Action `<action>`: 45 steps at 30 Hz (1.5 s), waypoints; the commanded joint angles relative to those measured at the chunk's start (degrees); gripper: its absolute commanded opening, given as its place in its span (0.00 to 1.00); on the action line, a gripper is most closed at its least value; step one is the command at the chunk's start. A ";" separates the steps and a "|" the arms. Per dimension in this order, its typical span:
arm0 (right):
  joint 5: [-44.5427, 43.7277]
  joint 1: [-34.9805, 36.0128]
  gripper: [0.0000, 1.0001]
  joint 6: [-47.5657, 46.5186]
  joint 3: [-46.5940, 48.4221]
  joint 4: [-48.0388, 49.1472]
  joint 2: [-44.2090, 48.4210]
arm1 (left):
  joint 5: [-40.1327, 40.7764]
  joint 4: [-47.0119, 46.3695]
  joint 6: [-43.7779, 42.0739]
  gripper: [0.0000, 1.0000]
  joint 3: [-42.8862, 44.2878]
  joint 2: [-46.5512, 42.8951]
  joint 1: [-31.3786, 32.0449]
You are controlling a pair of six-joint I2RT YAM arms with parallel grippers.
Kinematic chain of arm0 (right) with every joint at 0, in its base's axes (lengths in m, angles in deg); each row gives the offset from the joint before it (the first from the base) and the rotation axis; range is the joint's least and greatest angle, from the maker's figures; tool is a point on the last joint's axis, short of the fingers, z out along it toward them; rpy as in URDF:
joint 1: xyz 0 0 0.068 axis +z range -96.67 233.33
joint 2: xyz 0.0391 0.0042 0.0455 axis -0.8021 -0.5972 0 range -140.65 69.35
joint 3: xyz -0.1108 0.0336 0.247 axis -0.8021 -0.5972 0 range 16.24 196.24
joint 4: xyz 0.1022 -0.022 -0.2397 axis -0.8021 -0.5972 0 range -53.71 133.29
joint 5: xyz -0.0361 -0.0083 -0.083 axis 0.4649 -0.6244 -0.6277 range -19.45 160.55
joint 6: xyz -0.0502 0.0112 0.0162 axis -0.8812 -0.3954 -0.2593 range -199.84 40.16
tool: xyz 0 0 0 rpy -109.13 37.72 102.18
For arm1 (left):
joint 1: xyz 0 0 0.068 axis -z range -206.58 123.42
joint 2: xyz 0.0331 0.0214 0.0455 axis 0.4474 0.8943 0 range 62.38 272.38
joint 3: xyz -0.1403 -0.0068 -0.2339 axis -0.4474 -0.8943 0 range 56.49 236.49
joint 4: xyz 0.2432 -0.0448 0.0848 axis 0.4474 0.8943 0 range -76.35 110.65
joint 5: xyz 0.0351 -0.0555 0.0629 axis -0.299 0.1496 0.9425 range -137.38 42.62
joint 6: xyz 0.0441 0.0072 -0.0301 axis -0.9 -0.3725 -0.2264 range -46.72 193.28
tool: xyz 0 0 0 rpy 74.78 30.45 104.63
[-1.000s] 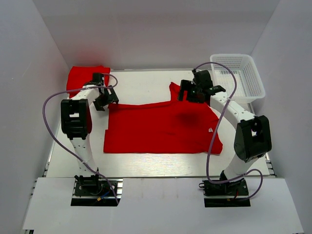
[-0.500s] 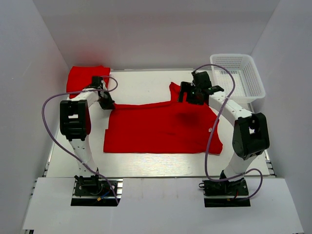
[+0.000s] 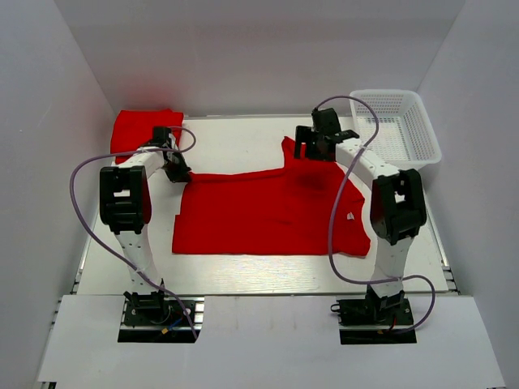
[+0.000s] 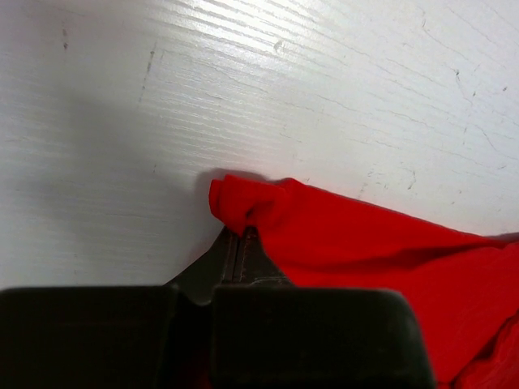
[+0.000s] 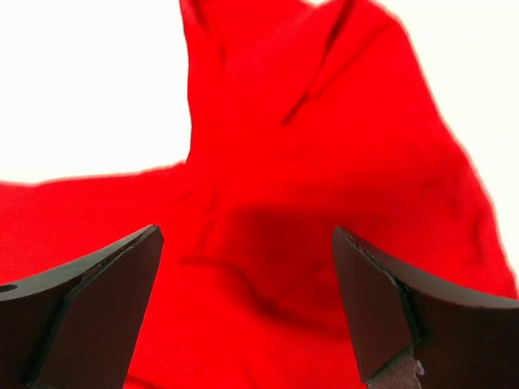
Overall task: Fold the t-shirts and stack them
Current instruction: Grap the side of the flattened tshirt furthest away from the robot with both arms
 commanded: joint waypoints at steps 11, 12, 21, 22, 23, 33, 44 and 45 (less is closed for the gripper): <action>-2.69 0.27 0.90 -11.98 19.08 2.46 -15.33 | -0.81 2.55 -1.35 0.00 0.80 -1.92 0.21; -2.87 0.19 0.90 -12.17 19.09 2.64 -15.86 | -0.81 2.55 -1.35 0.00 0.80 -1.91 0.21; -6.74 0.27 0.90 -12.96 21.55 3.17 -20.17 | -1.34 2.55 -1.87 0.00 0.80 0.37 0.21; -6.48 0.27 0.90 -13.13 21.72 3.52 -20.44 | -1.34 2.55 -1.87 0.00 0.80 0.37 0.21; -6.47 0.19 0.90 -13.22 21.90 3.52 -20.87 | -1.34 2.55 -1.87 0.00 0.80 0.37 0.21; -6.56 0.37 0.52 -12.70 23.22 5.19 -23.08 | -1.34 2.55 -1.87 0.00 1.85 2.04 0.21; -9.64 0.10 0.00 -8.83 19.53 10.64 -19.57 | -1.34 2.55 -2.40 0.00 2.38 1.35 0.21; -9.46 0.10 0.00 -8.83 18.83 10.81 -19.04 | -1.86 2.55 -2.40 0.00 2.39 1.34 0.21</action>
